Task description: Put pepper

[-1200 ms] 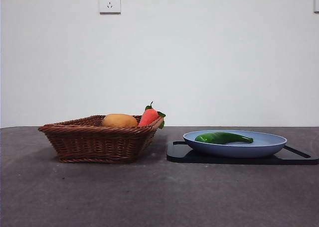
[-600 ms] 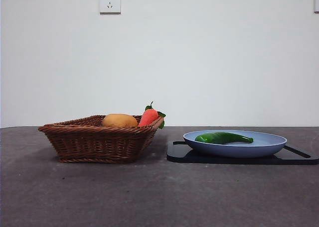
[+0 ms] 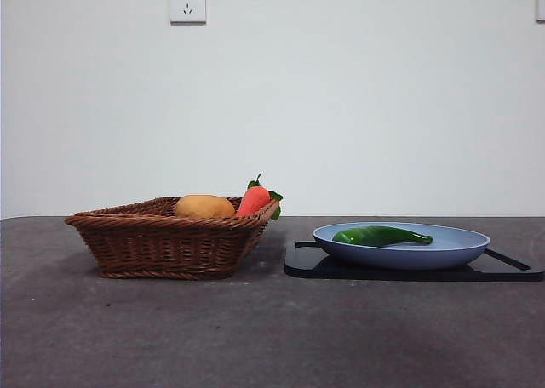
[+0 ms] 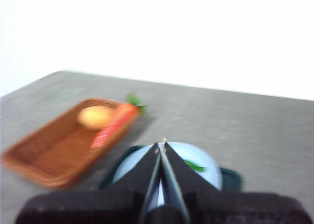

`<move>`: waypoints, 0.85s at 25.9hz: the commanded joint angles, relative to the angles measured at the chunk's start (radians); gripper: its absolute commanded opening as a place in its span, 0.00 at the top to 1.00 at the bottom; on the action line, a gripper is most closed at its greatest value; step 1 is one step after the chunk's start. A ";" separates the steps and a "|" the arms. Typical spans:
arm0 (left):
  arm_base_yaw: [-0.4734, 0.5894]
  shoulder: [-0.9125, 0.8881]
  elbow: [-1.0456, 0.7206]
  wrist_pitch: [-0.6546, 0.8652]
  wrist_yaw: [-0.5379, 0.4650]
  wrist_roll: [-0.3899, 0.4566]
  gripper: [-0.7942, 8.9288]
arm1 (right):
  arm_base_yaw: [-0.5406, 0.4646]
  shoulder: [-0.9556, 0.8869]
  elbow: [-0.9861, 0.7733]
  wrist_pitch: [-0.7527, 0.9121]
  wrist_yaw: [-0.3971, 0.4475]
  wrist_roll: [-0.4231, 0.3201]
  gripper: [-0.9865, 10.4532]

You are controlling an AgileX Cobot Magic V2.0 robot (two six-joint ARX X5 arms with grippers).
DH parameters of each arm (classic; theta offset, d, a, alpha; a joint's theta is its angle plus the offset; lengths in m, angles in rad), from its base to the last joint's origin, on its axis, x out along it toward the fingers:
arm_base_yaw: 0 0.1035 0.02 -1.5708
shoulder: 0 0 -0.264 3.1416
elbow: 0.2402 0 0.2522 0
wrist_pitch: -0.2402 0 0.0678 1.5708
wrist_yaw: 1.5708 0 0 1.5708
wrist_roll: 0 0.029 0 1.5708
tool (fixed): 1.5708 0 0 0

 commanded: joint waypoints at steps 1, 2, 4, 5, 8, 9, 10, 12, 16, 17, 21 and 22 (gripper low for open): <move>0.003 -0.003 -0.011 0.010 0.002 -0.007 0.91 | 0.000 -0.083 -0.140 0.119 0.037 0.047 0.91; 0.003 -0.003 -0.011 0.010 0.002 -0.007 0.91 | 0.000 -0.112 -0.185 0.145 0.058 0.059 0.91; 0.003 -0.003 -0.011 0.010 0.002 -0.007 0.91 | 0.000 -0.161 -0.260 0.187 0.102 0.072 0.91; 0.003 -0.003 -0.011 0.010 0.002 -0.007 0.91 | 0.001 -0.181 -0.293 0.202 0.108 0.074 0.91; 0.003 -0.003 -0.011 0.010 0.002 -0.007 0.91 | 0.002 -0.231 -0.380 0.241 0.112 0.085 0.91; 0.003 -0.003 -0.011 0.010 0.002 -0.007 0.91 | 0.002 -0.249 -0.406 0.242 0.128 0.087 0.91; 0.003 -0.003 -0.011 0.010 0.002 -0.007 0.91 | 0.002 -0.265 -0.430 0.242 0.141 0.088 0.91; 0.003 -0.003 -0.011 0.010 0.002 -0.007 0.91 | 0.003 -0.290 -0.468 0.242 0.154 0.090 0.91; 0.003 -0.003 -0.011 0.010 0.002 -0.007 0.91 | 0.003 -0.331 -0.532 0.242 0.153 0.090 0.91; 0.003 -0.003 -0.011 0.010 0.002 -0.007 0.91 | 0.003 -0.338 -0.542 0.242 0.153 0.090 0.91; 0.003 -0.003 -0.011 0.010 0.002 -0.007 0.91 | 0.008 -0.339 -0.560 0.218 0.154 0.097 0.91; 0.003 -0.003 -0.011 0.011 0.002 -0.007 0.91 | 0.010 -0.339 -0.560 0.213 0.154 0.097 0.91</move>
